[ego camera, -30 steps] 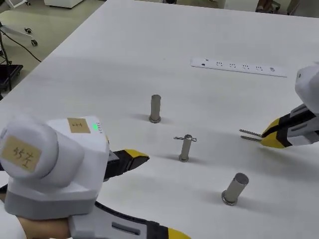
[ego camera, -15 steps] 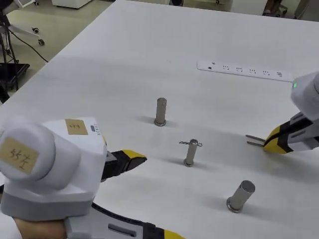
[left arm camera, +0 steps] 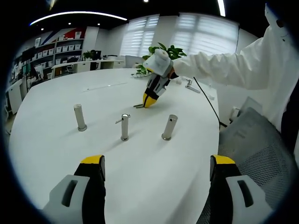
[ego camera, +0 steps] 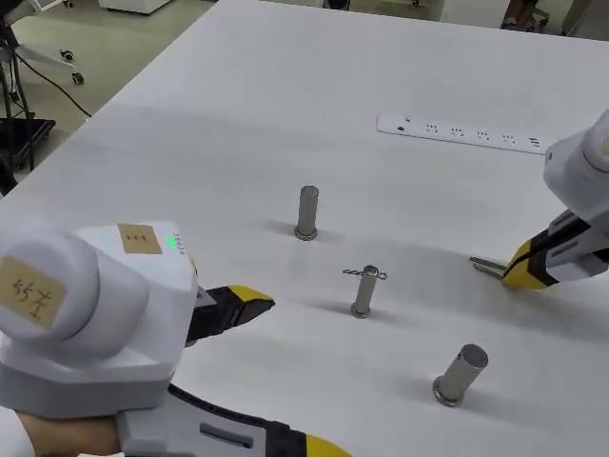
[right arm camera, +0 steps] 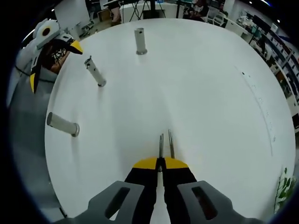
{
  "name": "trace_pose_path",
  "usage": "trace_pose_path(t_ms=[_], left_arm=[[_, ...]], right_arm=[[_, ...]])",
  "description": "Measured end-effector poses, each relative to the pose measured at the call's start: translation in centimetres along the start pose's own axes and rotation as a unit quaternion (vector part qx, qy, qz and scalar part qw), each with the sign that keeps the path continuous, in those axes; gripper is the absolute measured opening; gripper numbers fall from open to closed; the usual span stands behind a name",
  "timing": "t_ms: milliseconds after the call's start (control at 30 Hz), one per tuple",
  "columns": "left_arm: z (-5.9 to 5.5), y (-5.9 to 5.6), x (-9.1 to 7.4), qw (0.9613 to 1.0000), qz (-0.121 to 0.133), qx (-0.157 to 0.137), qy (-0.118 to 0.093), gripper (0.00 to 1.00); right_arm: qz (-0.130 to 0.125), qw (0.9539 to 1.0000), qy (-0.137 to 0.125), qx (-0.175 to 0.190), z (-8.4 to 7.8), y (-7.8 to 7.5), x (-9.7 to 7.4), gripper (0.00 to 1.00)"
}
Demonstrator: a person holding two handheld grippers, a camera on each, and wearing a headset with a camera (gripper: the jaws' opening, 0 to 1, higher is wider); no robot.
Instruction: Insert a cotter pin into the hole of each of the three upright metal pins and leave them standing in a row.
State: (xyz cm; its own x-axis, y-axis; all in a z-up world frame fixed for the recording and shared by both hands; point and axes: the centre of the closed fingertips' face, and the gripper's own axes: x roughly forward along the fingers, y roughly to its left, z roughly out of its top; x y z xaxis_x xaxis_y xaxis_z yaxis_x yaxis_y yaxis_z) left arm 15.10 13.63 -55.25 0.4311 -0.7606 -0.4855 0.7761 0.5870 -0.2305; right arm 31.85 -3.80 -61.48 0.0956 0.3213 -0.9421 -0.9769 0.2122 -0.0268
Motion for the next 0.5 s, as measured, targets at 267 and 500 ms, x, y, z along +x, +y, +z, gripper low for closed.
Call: trace_pose_path(t_ms=[267, 500], left_arm=[[0.13, 0.13, -0.29, 1.0000, 0.005, -0.001, -0.003, 0.92], [0.12, 0.13, -0.32, 1.0000, 0.004, -0.005, -0.003, 0.91]], right_arm=[[0.014, 0.9975, 0.052, -0.047, 0.05, 0.17, 0.12, 0.00], [0.018, 0.9940, 0.077, -0.076, 0.02, 0.24, 0.18, 0.00]])
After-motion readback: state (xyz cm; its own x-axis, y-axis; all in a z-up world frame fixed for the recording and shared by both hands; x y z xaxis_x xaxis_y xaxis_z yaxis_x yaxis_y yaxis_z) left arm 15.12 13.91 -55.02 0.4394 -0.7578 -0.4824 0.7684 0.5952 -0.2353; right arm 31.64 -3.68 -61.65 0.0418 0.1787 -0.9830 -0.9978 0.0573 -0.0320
